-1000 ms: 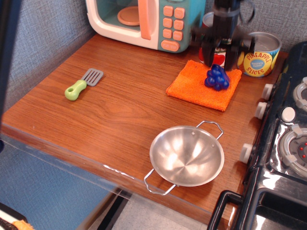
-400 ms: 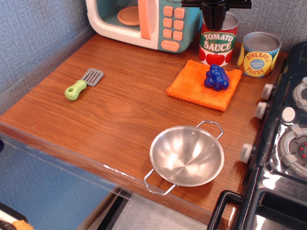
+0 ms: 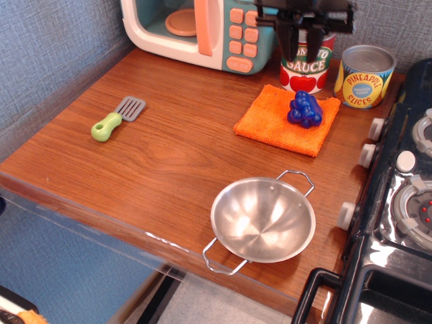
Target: Move the grapes next to the silver pan.
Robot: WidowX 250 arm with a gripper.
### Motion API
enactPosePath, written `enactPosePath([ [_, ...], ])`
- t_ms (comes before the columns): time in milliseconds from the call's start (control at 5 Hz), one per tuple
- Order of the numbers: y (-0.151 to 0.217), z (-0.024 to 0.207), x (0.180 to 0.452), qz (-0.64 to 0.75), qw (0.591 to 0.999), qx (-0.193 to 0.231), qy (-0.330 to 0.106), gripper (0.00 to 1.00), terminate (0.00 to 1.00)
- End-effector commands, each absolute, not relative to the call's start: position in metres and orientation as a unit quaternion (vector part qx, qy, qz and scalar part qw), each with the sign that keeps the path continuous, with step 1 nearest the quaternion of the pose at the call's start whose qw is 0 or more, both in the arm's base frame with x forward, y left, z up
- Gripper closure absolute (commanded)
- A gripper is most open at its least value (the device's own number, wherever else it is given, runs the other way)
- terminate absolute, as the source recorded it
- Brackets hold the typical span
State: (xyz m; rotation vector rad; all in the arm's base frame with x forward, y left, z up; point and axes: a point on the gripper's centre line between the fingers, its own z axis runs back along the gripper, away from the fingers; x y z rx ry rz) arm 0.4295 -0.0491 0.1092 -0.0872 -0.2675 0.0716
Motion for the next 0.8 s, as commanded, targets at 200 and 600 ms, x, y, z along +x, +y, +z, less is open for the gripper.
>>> enactPosePath([
  [200,-0.051,0.085,0.428,0.024,0.992,-0.017,-0.124,0.0,0.0],
  [600,-0.055,0.064,0.449,0.033,0.993,-0.012,-0.114,0.0,0.0],
])
